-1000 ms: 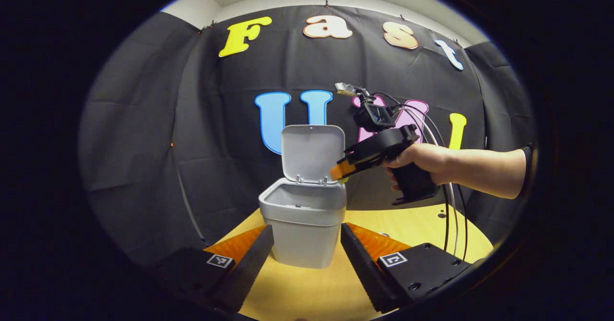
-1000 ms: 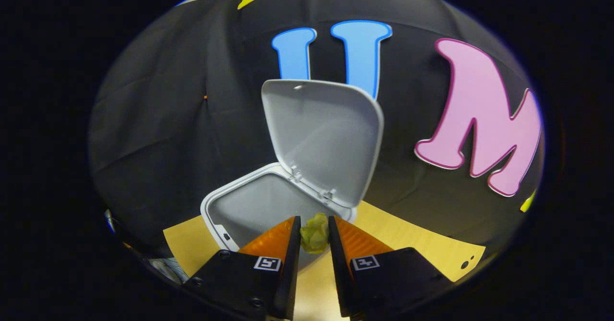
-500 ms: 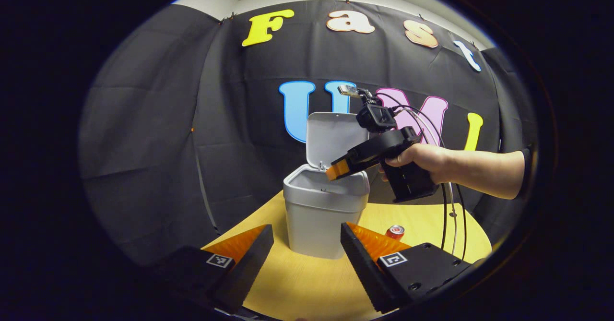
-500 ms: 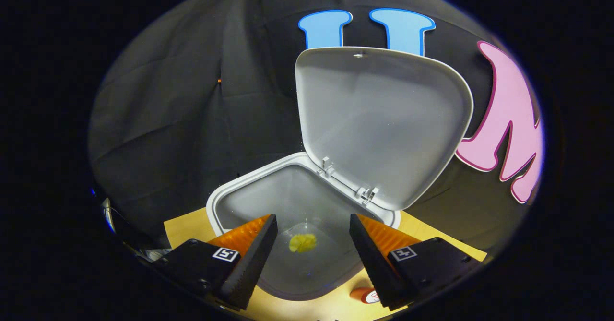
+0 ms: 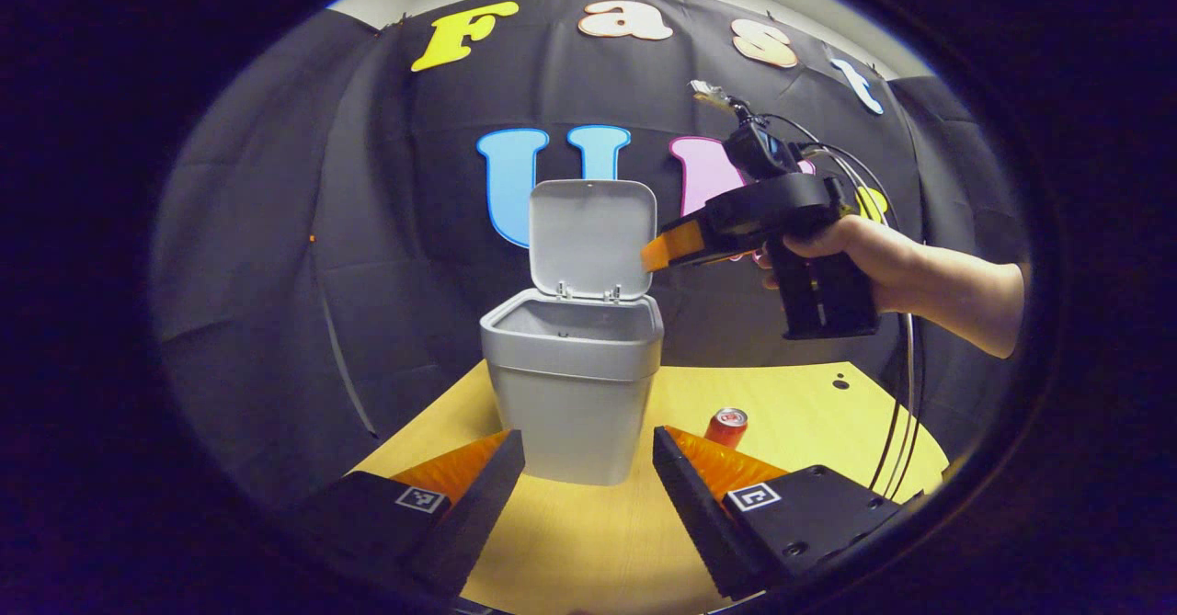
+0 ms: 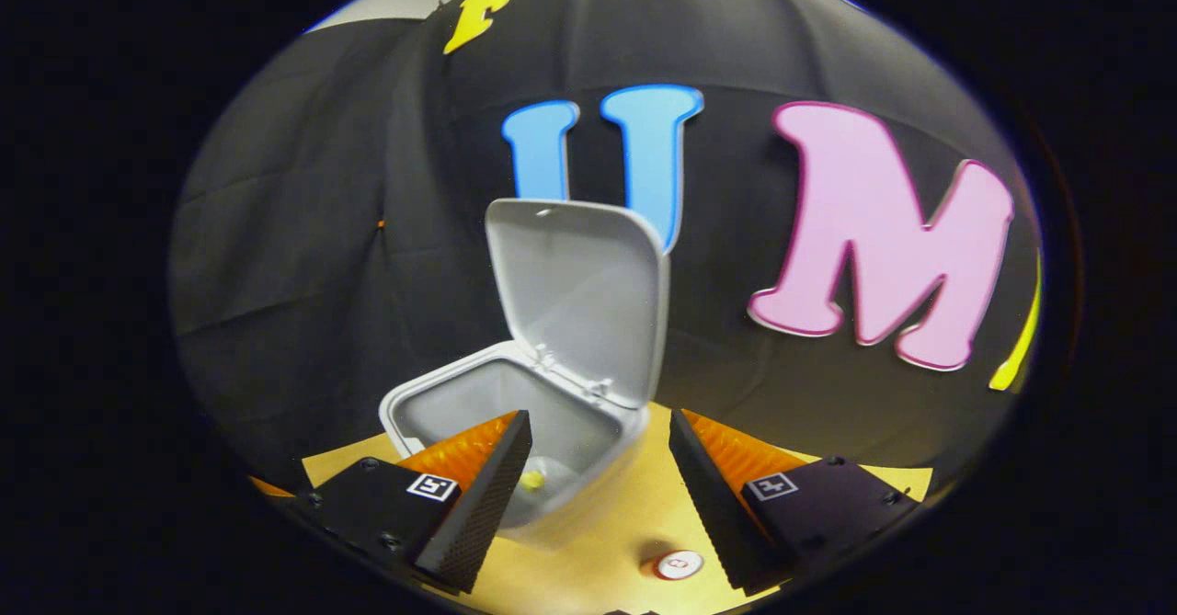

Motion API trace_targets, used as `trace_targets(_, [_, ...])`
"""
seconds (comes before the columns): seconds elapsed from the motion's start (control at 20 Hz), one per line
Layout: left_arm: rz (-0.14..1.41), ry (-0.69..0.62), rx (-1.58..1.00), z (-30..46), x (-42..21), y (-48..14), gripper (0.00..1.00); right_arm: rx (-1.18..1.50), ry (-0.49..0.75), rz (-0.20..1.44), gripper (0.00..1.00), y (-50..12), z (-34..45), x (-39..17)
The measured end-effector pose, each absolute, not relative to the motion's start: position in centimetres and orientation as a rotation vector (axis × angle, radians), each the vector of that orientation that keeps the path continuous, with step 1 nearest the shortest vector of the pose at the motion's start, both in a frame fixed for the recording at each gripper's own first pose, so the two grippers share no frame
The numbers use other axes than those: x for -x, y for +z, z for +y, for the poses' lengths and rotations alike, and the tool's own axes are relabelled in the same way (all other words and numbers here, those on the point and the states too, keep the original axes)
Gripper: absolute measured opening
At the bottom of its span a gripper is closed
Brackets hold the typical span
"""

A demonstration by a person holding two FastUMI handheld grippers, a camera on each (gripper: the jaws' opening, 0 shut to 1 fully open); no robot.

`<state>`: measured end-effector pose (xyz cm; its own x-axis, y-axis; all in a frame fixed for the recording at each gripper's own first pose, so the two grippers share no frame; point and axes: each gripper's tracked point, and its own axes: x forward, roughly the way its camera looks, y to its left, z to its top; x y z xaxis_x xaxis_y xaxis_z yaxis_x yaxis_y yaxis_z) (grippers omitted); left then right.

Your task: Press the lid of the desktop garbage bin to open it, pick up the crumpled paper on the desktop and throw it into the bin, then pick up the pop can on the desktop and drop it into the bin, and finally close the garbage bin lid.

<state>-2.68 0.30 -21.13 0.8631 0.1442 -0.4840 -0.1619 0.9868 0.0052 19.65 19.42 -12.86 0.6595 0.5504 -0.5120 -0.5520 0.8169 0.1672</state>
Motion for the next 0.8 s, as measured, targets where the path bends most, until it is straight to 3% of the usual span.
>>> trace_targets(0.3, [0.544,-0.015,0.037,-4.4,-0.8,-25.9,0.95,0.055,0.38,0.491,0.97,-13.3,5.7,-18.1])
trace_targets(0.8, [0.603,-0.193,0.056,-13.0,-7.9,-37.1,0.95,0.111,0.074,0.511,0.97,-17.0,-12.1,-7.7])
